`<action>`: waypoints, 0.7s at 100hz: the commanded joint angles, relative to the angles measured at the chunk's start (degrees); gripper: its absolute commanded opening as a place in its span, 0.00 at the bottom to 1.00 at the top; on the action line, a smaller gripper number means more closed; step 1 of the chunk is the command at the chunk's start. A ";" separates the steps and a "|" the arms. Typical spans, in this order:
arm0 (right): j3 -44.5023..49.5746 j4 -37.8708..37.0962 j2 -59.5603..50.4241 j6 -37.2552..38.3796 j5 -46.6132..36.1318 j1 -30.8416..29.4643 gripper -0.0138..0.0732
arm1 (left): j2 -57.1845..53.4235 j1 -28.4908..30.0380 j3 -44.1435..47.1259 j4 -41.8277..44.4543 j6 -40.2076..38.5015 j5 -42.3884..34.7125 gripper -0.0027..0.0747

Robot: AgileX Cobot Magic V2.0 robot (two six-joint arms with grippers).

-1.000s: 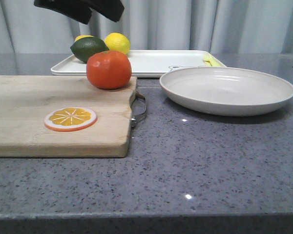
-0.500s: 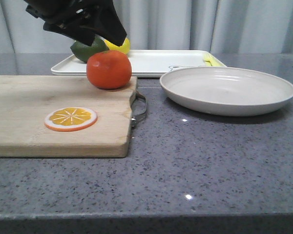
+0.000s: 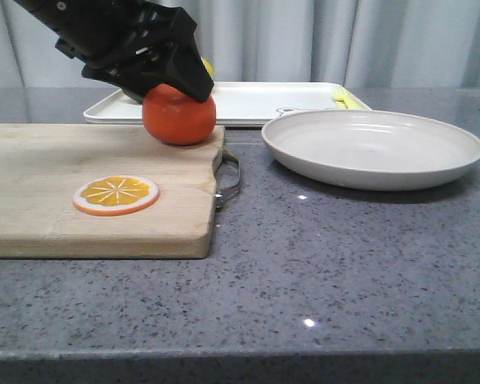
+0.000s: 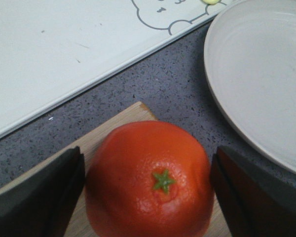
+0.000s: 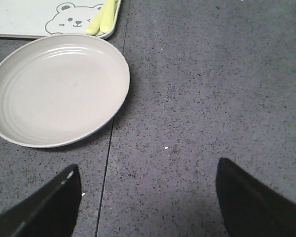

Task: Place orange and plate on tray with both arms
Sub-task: 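Lower the left gripper onto the orange and close around it, then lift the orange with the left gripper and carry it over the plate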

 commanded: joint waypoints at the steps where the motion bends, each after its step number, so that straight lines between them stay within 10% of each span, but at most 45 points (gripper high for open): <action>1: -1.99 -0.01 0.56 -0.33 -4.03 0.07 0.81 | -2.10 -0.54 -1.69 -1.18 -0.30 -1.59 0.68; 39: -1.99 -0.01 0.56 -0.33 -4.10 0.07 0.81 | -2.10 -0.54 -1.69 -1.18 -0.30 0.65 0.42; 70: -1.99 -0.01 0.56 -0.33 -4.21 0.07 0.81 | -2.10 -0.54 -3.77 -1.18 -0.30 4.38 0.40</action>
